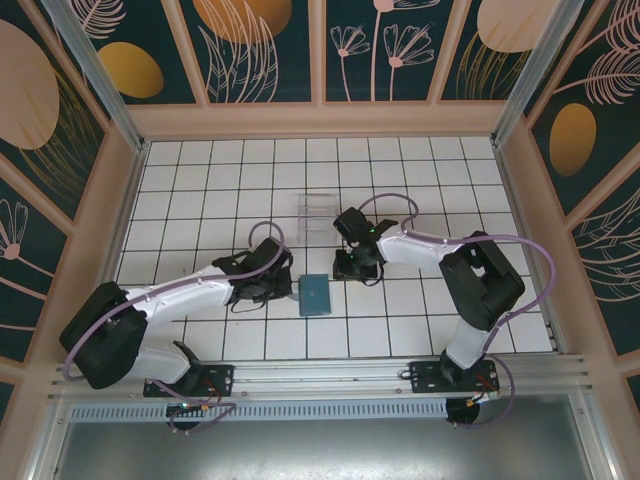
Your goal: Take the credit cards out of the card holder
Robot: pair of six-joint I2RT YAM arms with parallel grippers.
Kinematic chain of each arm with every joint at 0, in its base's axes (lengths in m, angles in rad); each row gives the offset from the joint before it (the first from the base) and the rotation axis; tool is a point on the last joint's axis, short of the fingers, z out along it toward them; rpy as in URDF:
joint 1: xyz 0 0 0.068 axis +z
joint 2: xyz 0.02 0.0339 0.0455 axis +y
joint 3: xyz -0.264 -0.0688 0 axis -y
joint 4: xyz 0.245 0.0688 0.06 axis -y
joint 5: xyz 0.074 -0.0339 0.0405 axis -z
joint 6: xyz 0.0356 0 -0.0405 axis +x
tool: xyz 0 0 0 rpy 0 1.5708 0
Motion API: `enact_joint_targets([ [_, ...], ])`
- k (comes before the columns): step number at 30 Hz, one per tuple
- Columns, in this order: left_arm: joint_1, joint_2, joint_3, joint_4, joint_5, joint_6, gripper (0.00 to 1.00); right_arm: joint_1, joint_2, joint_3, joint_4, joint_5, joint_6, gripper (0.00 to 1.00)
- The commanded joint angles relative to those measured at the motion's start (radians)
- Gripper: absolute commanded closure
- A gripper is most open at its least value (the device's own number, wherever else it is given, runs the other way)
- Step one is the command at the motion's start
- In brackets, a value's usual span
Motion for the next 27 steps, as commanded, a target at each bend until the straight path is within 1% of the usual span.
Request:
enact_joint_targets([
  [1,0.025,-0.014,-0.056,0.105,0.086,-0.036,0.93,0.036,-0.01,0.081,-0.127,0.102,0.028,0.6],
  [3,0.033,-0.015,-0.081,0.133,0.106,-0.033,0.93,0.058,0.003,0.125,-0.164,0.121,0.05,0.53],
  [5,0.04,-0.016,-0.107,0.168,0.124,-0.035,0.93,0.078,0.015,0.16,-0.176,0.111,0.069,0.45],
  [7,0.048,-0.018,-0.133,0.205,0.142,-0.039,0.93,0.102,0.035,0.188,-0.178,0.082,0.085,0.31],
  [10,0.06,-0.019,-0.175,0.254,0.164,-0.042,0.93,0.143,0.079,0.231,-0.187,0.055,0.114,0.15],
  [11,0.065,-0.022,-0.191,0.275,0.173,-0.047,0.93,0.156,0.097,0.245,-0.196,0.054,0.122,0.08],
  [13,0.08,-0.029,-0.228,0.322,0.198,-0.056,0.93,0.18,0.129,0.273,-0.223,0.062,0.13,0.05],
  [17,0.097,-0.033,-0.274,0.387,0.236,-0.061,0.92,0.215,0.183,0.3,-0.267,0.078,0.148,0.04],
  [27,0.099,-0.018,-0.292,0.412,0.258,-0.029,0.93,0.244,0.236,0.312,-0.32,0.112,0.167,0.03],
])
